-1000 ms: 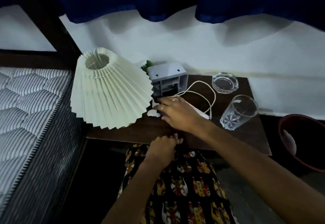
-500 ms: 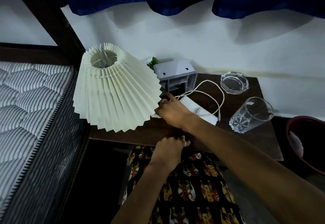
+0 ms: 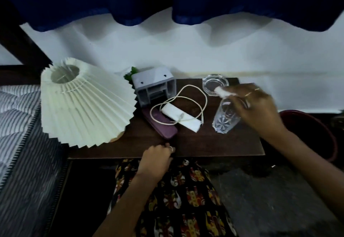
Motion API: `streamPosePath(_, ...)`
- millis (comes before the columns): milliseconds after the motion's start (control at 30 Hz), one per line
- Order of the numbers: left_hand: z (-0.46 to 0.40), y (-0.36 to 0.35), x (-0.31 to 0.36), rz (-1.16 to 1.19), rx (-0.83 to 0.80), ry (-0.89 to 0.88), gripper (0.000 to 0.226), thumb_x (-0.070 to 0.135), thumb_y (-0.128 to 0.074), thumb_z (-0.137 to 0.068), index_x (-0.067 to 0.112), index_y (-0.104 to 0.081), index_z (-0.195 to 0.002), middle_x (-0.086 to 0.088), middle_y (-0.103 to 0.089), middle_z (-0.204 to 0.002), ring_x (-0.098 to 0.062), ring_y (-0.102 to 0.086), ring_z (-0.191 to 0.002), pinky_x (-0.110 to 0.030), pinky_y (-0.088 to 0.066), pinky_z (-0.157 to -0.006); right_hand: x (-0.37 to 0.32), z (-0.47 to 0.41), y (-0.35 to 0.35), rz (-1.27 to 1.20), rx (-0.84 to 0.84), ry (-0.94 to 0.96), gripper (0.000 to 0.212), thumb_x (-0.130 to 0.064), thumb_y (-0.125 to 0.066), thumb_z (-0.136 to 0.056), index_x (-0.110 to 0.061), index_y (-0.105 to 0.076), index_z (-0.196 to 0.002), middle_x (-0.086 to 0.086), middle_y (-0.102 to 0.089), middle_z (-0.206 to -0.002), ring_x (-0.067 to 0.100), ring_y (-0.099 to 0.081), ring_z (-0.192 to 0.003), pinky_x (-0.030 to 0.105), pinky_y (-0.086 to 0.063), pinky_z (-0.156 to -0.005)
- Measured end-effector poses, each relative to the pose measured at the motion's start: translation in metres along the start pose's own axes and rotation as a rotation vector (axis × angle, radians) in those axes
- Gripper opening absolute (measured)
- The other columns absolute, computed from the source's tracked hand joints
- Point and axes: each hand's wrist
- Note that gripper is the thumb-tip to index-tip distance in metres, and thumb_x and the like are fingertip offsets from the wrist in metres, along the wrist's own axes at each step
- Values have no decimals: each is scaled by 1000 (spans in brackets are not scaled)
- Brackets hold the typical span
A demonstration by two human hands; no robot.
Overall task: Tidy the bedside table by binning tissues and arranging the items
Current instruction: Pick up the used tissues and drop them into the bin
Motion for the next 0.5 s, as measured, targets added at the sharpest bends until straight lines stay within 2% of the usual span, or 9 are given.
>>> streamPosePath(67, 1, 1, 4, -21, -4, 16, 40, 33, -49, -93, 33, -47, -132, -7, -61, -123, -30, -57, -110, -36, -46, -89, 33, 12, 29, 36, 101, -168, 24, -6, -61, -89, -9, -68, -111, 8, -70, -104, 24, -63, -93, 26, -43, -83)
streamPosePath(200, -1, 0, 11, -65, 28, 40, 39, 34, -49, -93, 37, -47, -132, -1, -62, -125, -25, -59, -109, -33, -46, -89, 107, 47, 60, -45, 252, -590, 25, -22, -58, -92, -8, -67, -111, 8, -70, -100, 12, -61, -86, 12, -40, -74)
streamPosePath(267, -3, -3, 13, -69, 40, 49, 39, 34, -51, -92, 36, -49, -131, 0, -62, -125, -24, -60, -109, -32, -46, -88, 148, 70, 65, -54, 307, -805, 34, -34, -57, -91, -6, -67, -109, 12, -71, -96, 13, -62, -86, 16, -41, -75)
streamPosePath(333, -5, -7, 10, -44, 51, 61, 37, 34, -56, -89, 35, -54, -127, 0, -65, -122, -26, -62, -106, -33, -47, -86, 191, 96, 63, -75, 353, -1024, 38, -39, -59, -88, -6, -70, -103, 16, -72, -90, 20, -66, -85, 26, -46, -81)
streamPosePath(433, -11, -14, 5, -50, 51, 84, 35, 35, -63, -84, 36, -61, -119, 2, -68, -117, -26, -65, -101, -36, -50, -83, 242, 127, 54, -179, 389, -1310, 29, -34, -67, -80, -8, -72, -93, 17, -72, -82, 25, -69, -80, 40, -55, -87)
streamPosePath(500, -13, -15, 1, -70, 30, 115, 35, 37, -65, -82, 38, -62, -117, 3, -69, -115, -24, -66, -101, -36, -50, -82, 268, 141, 46, -350, 429, -1462, 30, -21, -73, -77, -4, -70, -102, 18, -72, -92, 22, -68, -78, 37, -57, -82)
Point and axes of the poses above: each hand's wrist, its own z-axis away from the middle knuckle, its own y-axis out of the back of the hand, x = y × z
